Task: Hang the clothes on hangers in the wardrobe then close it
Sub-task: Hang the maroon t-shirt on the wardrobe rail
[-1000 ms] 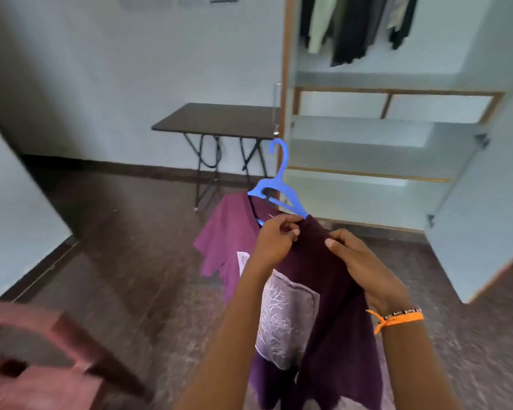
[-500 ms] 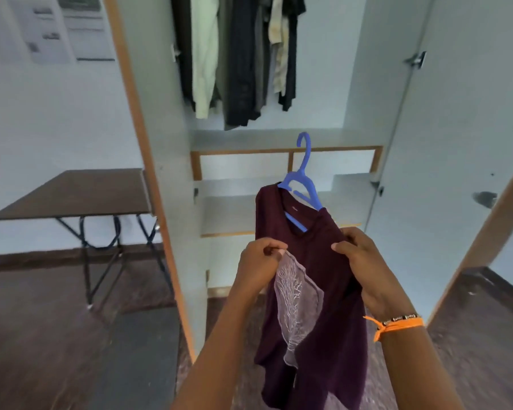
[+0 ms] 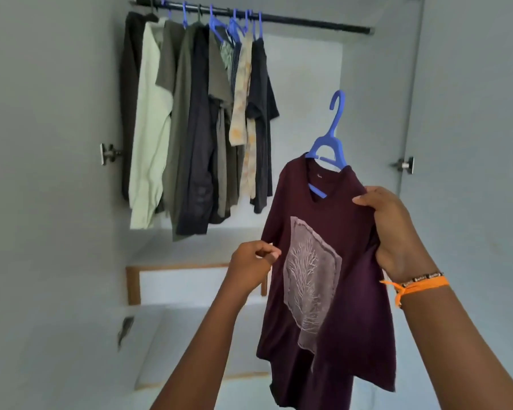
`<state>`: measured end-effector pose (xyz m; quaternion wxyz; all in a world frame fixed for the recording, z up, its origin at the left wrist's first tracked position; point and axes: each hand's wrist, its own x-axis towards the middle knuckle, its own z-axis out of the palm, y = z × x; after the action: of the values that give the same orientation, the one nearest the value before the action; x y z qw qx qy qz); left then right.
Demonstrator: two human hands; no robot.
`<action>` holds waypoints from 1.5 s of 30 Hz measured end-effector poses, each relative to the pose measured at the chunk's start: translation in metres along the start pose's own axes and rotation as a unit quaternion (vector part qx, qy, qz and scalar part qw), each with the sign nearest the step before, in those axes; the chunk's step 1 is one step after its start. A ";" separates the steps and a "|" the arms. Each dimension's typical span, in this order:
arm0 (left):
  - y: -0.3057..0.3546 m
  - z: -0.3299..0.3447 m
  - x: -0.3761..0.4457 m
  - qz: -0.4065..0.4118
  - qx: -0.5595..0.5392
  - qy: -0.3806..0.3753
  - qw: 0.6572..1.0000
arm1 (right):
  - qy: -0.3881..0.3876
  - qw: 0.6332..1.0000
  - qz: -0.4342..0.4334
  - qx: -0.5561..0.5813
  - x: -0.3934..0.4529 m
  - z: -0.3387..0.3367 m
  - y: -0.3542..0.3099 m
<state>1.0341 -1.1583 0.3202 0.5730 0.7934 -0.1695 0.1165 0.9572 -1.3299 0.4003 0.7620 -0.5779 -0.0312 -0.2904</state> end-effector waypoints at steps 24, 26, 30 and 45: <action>0.064 0.030 0.523 0.200 -0.004 0.027 0.979 | 0.004 0.968 -0.235 -0.089 0.599 0.158 -0.018; 0.060 0.032 0.552 0.212 0.006 0.033 0.977 | -0.001 0.966 -0.242 -0.093 0.634 0.169 -0.024; 0.059 0.029 0.608 0.233 0.020 0.048 0.971 | -0.025 0.959 -0.263 -0.105 0.702 0.187 -0.043; 0.088 0.047 0.733 0.273 0.038 0.082 0.958 | -0.096 0.936 -0.309 -0.138 0.826 0.212 -0.084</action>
<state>1.6688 -1.3272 0.6601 0.5005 0.7260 -0.3275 0.3393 1.6632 -1.4891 0.8592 0.5410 -0.6642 -0.2411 -0.4562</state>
